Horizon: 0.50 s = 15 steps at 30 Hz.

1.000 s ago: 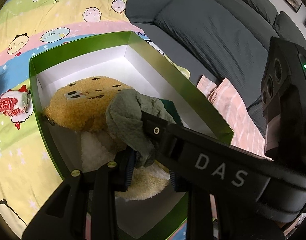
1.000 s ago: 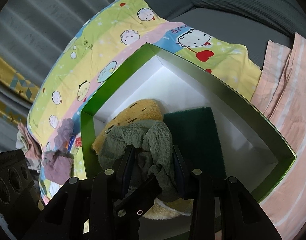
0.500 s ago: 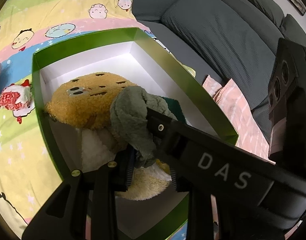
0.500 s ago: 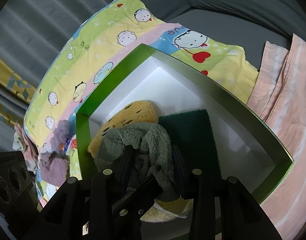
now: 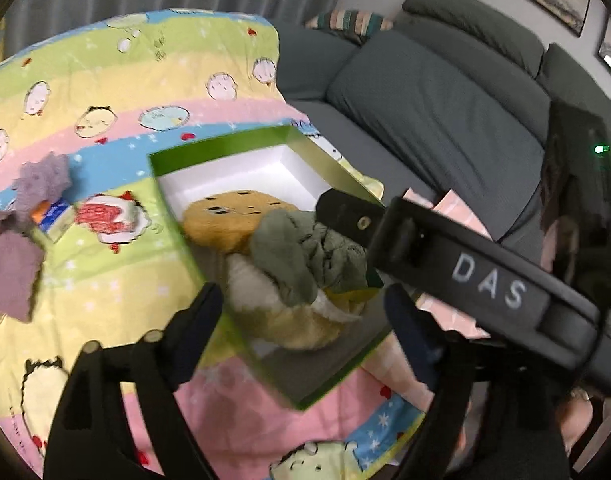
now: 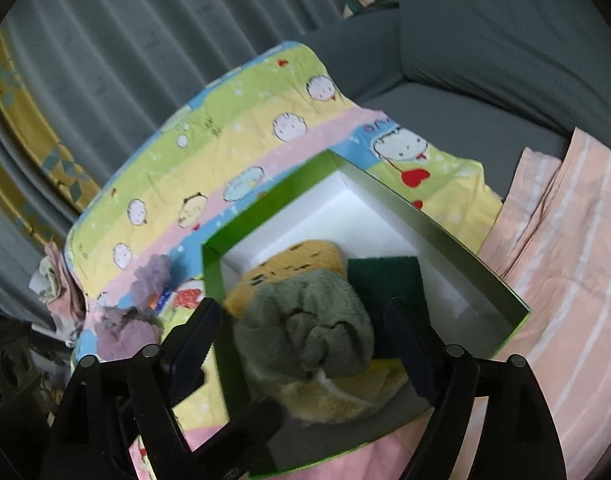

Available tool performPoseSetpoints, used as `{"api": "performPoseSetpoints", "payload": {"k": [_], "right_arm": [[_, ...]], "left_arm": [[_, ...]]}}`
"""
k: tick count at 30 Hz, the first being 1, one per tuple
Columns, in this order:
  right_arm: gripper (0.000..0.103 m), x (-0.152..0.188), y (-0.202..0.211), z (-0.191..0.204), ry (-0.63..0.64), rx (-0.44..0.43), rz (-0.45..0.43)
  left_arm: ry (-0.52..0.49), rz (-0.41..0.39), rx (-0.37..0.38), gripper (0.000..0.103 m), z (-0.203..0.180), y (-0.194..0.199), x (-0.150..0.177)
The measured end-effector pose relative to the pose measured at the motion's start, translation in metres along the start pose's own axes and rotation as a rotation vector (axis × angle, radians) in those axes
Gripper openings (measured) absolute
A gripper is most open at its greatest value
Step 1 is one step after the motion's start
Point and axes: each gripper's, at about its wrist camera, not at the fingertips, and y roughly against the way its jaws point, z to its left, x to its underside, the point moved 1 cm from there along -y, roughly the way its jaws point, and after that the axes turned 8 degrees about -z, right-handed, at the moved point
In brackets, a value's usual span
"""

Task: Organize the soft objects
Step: 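Open the right gripper and move it back over the purple towel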

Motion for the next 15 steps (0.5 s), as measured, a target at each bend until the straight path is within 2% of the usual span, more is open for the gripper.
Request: {"api": "performPoseSetpoints", "payload": {"k": [7, 9, 11, 15], "right_arm": [[0.095, 0.008, 0.015, 0.025, 0.051, 0.010, -0.051], [0.095, 0.010, 0.016, 0.033, 0.068, 0.001, -0.054], [0.095, 0.013, 0.018, 0.041, 0.086, -0.003, -0.058], [0.096, 0.023, 0.021, 0.061, 0.123, -0.022, -0.059]], "left_arm": [[0.068, -0.087, -0.032, 0.089, 0.028, 0.051, 0.012], [0.076, -0.118, -0.061, 0.091, 0.040, 0.067, 0.017], [0.094, -0.146, -0.105, 0.101, 0.057, 0.083, 0.025], [0.118, -0.189, -0.205, 0.101, 0.099, 0.115, 0.047]]}}
